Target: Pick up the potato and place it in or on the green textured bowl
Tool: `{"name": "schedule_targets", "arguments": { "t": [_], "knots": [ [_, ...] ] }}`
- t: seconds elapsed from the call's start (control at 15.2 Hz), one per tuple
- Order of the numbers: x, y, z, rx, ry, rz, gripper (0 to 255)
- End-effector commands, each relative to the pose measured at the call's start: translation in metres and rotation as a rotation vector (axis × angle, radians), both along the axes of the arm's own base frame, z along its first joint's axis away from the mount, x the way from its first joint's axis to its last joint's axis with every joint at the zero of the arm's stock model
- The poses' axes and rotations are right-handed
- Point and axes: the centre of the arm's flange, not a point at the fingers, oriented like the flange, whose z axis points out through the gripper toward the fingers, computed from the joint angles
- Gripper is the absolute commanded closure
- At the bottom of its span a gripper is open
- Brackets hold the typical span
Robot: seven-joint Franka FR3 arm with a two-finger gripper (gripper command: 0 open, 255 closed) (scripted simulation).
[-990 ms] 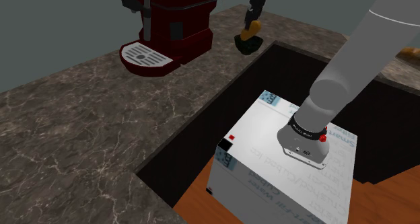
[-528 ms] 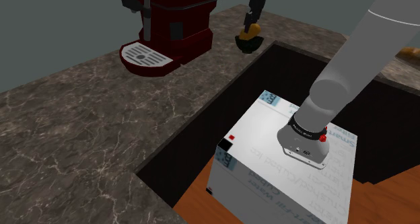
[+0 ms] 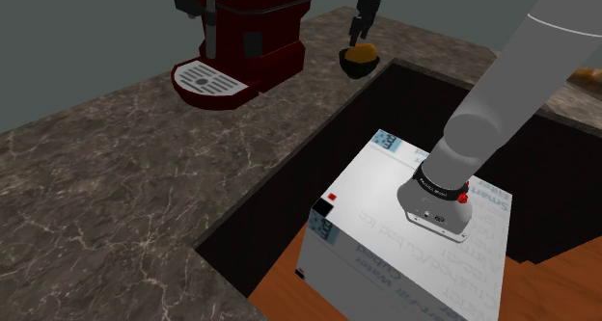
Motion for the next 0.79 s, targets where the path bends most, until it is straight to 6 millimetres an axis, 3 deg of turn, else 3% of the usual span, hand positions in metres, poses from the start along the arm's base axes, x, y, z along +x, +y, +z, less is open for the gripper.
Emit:
{"name": "schedule_targets", "arguments": {
  "t": [0.0, 0.2, 0.73],
  "knots": [
    [-0.001, 0.001, 0.013, 0.0, 0.0, 0.0, 0],
    [-0.002, 0.003, 0.05, 0.0, 0.0, 0.0, 0],
    [-0.002, 0.003, 0.05, 0.0, 0.0, 0.0, 0]
  ]
}}
